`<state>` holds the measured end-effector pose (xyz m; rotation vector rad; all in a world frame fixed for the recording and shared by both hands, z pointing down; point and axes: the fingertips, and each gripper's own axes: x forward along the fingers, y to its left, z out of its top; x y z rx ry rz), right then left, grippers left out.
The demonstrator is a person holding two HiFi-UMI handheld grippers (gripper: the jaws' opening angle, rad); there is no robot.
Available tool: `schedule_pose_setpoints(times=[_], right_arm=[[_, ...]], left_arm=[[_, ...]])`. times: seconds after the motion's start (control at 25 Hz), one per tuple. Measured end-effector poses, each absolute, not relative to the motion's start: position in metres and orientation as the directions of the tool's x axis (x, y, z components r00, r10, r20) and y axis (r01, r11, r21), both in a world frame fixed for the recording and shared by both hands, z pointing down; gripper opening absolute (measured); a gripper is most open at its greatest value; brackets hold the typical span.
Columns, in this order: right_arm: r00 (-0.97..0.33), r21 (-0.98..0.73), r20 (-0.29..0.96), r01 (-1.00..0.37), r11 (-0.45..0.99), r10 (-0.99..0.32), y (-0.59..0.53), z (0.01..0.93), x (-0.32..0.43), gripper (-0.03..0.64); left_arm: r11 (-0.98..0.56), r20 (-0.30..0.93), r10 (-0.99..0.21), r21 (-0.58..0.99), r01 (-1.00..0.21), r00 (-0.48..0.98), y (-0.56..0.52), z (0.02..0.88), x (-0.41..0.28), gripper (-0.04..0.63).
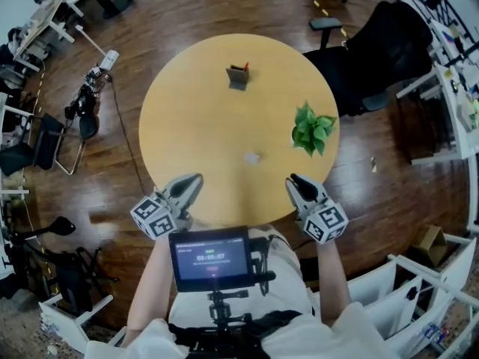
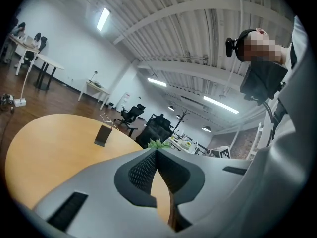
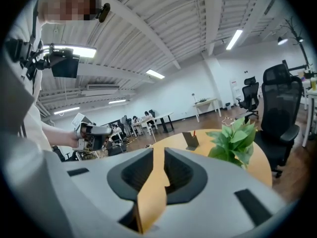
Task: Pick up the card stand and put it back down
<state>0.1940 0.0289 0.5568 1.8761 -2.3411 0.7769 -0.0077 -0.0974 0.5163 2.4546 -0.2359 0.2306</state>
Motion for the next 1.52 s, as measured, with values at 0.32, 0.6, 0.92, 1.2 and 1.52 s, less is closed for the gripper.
schedule_pose_setpoints(times=[0.32, 0.6, 0.92, 1.2, 1.52], right_arm=[[-0.309, -0.379, 0.365, -0.911, 0.163, -0.878, 0.016, 0.591, 0.192, 0.074], [-0.315, -0.402, 0.434, -0.906, 0.131, -0.844, 0.004, 0.649, 0.187, 0.074], [-0.306, -0.438, 0.482, -0.896, 0.076, -0.821, -0.015, 0.702, 0.187, 0.074], [-0.301, -0.488, 0.52, -0.873, 0.011, -0.799, -0.037, 0.746, 0.19, 0.075], [-0.371, -0.436, 0.601, -0.895, 0.099, -0.708, -0.038, 0.789, 0.184, 0.075]], left_arm=[[-0.773, 0.276, -0.079, 0.589, -0.234, 0.958, -0.097, 0.53, -0.003, 0.0], [-0.817, 0.331, -0.097, 0.512, -0.265, 0.939, -0.1, 0.55, 0.0, 0.0], [-0.796, 0.335, -0.087, 0.542, -0.268, 0.938, -0.091, 0.569, -0.001, 0.0], [-0.794, 0.357, -0.077, 0.543, -0.273, 0.931, -0.082, 0.578, -0.003, 0.0], [-0.807, 0.368, -0.058, 0.529, -0.261, 0.928, -0.077, 0.585, -0.001, 0.0]])
